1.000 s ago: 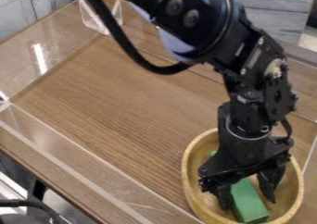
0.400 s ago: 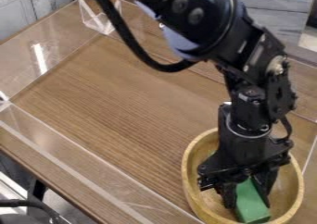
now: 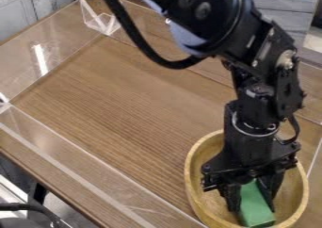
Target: Remove the green block from inside the brown bowl and put it on the table
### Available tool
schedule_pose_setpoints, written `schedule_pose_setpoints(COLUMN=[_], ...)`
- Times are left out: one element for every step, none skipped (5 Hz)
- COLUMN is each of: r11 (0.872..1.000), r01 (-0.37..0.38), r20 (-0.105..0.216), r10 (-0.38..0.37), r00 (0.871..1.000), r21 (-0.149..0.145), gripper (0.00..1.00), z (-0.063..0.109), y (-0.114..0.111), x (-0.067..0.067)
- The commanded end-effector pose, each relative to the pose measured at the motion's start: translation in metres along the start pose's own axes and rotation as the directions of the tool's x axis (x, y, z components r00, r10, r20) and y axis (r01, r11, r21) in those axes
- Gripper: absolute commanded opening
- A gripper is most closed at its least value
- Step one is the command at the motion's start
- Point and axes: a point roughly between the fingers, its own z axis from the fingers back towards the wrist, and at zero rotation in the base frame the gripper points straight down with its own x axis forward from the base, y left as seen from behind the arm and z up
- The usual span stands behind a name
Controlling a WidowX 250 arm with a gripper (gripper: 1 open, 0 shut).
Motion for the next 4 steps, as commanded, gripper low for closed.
schedule_pose_setpoints(r11=[0.999, 0.999, 0.999, 1.000], r01=[0.010, 0.024, 0.017, 0.011], r20=[0.004, -0.003, -0.015, -0.027], r10=[-0.010, -0.025, -0.018, -0.011], r00=[1.000, 1.000, 1.000, 1.000], r21=[-0.046, -0.036, -0.027, -0.018], gripper=[0.00, 0.00, 0.00, 0.00], z=[0.0146, 0.0156, 0.0190, 0.0229], y=[-0.0100, -0.0094, -0.0070, -0.0044], x=[0.0028, 0.0021, 0.0014, 0.0008])
